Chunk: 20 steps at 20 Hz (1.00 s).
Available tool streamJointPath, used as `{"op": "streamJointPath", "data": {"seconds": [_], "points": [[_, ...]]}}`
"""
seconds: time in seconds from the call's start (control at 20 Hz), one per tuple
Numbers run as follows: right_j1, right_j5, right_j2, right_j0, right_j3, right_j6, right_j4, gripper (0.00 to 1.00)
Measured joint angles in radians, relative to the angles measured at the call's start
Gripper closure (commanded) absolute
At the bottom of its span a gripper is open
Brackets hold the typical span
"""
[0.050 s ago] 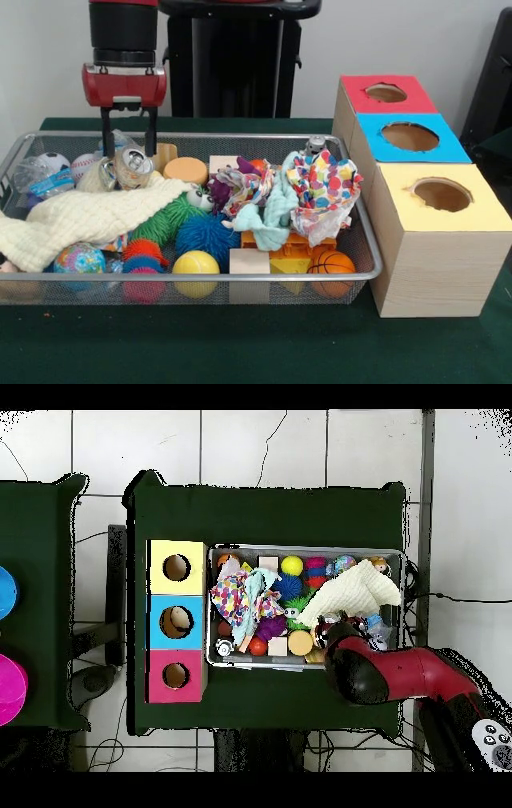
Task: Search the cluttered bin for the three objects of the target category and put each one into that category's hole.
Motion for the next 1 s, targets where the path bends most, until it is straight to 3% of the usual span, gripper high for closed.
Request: {"op": "streamJointPath", "data": {"seconds": [0.75,1.0], "points": [[0.064,-0.019,-0.049,0.003,-0.045,0.0,-0.067,0.0],[0.123,-0.125,-0.084,0.012,-0.062,0.0,-0.071,0.0]]}}
